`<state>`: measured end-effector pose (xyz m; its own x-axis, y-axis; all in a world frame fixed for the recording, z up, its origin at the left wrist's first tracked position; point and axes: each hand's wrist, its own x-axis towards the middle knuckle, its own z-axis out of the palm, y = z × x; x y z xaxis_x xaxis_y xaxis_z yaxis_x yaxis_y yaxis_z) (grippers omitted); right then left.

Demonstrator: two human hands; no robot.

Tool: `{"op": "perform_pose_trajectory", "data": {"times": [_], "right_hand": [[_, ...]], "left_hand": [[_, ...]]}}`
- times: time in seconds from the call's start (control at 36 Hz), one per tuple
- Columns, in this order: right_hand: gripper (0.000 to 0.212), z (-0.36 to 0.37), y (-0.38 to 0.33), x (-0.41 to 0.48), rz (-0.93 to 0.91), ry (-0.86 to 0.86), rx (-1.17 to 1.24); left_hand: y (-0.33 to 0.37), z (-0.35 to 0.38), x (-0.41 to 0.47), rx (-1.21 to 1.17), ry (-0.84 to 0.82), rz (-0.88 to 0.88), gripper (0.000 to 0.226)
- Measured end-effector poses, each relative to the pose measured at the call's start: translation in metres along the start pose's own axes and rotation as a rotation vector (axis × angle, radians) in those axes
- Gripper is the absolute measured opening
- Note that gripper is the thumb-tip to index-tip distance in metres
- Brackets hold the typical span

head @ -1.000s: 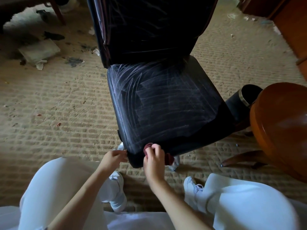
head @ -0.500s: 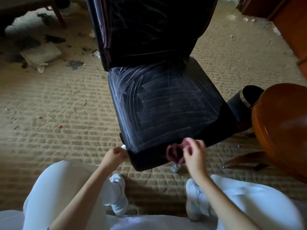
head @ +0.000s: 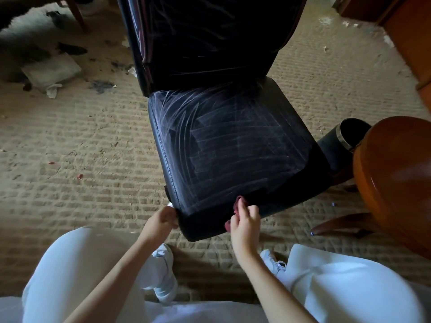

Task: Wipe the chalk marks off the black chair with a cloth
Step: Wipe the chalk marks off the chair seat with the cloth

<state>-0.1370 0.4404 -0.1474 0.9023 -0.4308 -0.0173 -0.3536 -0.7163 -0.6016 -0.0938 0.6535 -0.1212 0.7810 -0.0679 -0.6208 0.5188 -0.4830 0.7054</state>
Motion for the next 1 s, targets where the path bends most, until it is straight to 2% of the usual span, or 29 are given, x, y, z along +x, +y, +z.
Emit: {"op": "perform_pose_trajectory", "data": {"times": [0.19,0.25,0.33,0.39,0.42,0.5,0.56,0.61,0.64,0.67,0.72,0.89,1.0], "right_hand": [[0.056,0.021,-0.027,-0.033,-0.338,-0.093,-0.097],[0.047,0.028,-0.038,-0.037,-0.46,-0.063,-0.148],[0.021,0.038,-0.055,-0.047,-0.706,-0.08,-0.277],[0.028,0.044,-0.059,-0.051,-0.836,-0.138,-0.375],[0.03,0.043,-0.059,-0.05,-0.843,-0.152,-0.386],[0.026,0.034,-0.05,-0.039,-0.761,-0.14,-0.316],[0.026,0.022,-0.043,-0.027,-0.729,-0.19,-0.261],[0.016,0.009,-0.035,-0.014,-0.588,-0.235,-0.203],[0.024,0.002,-0.033,-0.005,-0.498,-0.251,-0.15],[0.035,-0.004,-0.027,0.005,-0.448,-0.218,-0.136],[0.04,-0.018,-0.011,0.026,-0.402,-0.138,-0.205],[0.039,-0.053,0.023,0.066,-0.096,-0.025,-0.179],[0.029,-0.072,0.037,0.084,0.083,-0.038,-0.159]], "left_hand": [[0.0,-0.001,0.0,-0.138,0.009,-0.025,0.033],[0.007,0.0,-0.003,-0.15,0.024,-0.039,0.032],[0.011,0.001,-0.004,-0.121,0.056,-0.072,0.031],[0.011,0.001,-0.004,-0.11,0.068,-0.072,0.034],[0.011,0.001,-0.004,-0.11,0.067,-0.074,0.033],[0.011,0.0,-0.004,-0.101,0.058,-0.069,0.029],[0.012,0.0,-0.006,-0.105,0.044,-0.059,0.024],[0.012,0.0,-0.006,-0.098,0.026,-0.047,0.024],[0.013,0.0,-0.007,-0.097,0.015,-0.042,0.024],[0.013,0.0,-0.008,-0.092,0.002,-0.039,0.025],[0.014,0.001,-0.01,-0.074,-0.021,-0.031,0.027],[0.02,0.003,-0.015,-0.047,-0.099,-0.003,0.034],[0.021,0.004,-0.015,-0.088,-0.103,-0.012,0.025]]}}
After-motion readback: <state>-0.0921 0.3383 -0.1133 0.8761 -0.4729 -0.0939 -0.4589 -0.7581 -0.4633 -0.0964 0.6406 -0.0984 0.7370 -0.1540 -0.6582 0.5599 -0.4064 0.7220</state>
